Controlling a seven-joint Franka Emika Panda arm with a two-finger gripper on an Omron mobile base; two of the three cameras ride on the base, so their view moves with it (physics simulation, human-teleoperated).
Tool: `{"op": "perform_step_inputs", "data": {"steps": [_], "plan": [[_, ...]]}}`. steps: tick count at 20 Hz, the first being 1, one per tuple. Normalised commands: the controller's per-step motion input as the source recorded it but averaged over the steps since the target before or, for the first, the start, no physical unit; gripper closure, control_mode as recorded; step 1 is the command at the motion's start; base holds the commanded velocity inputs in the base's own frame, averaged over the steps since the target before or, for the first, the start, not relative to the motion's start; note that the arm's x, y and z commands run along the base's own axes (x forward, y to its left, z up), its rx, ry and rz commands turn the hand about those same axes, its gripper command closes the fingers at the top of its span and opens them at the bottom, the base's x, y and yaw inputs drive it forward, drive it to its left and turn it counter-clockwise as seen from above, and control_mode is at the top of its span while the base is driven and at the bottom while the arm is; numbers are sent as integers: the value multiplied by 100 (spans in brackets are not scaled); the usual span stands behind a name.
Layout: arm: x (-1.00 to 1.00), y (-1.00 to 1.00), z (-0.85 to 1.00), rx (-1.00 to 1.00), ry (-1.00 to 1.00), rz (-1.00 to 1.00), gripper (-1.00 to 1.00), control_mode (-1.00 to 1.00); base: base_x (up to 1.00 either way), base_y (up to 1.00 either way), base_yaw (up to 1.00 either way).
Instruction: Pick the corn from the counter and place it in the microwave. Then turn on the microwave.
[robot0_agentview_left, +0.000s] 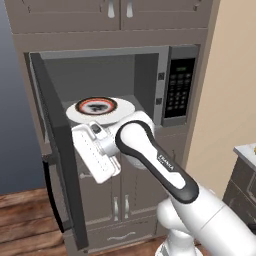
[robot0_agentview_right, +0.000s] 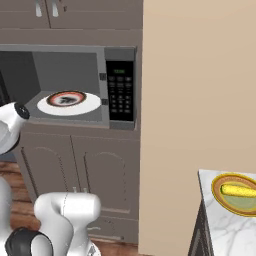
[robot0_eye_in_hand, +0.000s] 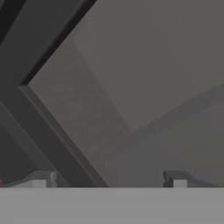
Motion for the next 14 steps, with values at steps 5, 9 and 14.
{"op": "perform_step_inputs", "data": {"steps": [5,9,14], "plan": [[-1,16,-4,2,-6,-10,-100,-100,0,0,0],[-1,13,-5,3,-4,-10,-100,-100,0,0,0],[-1,4,-2,4,-3,-9,-100,-100,0,0,0]]}}
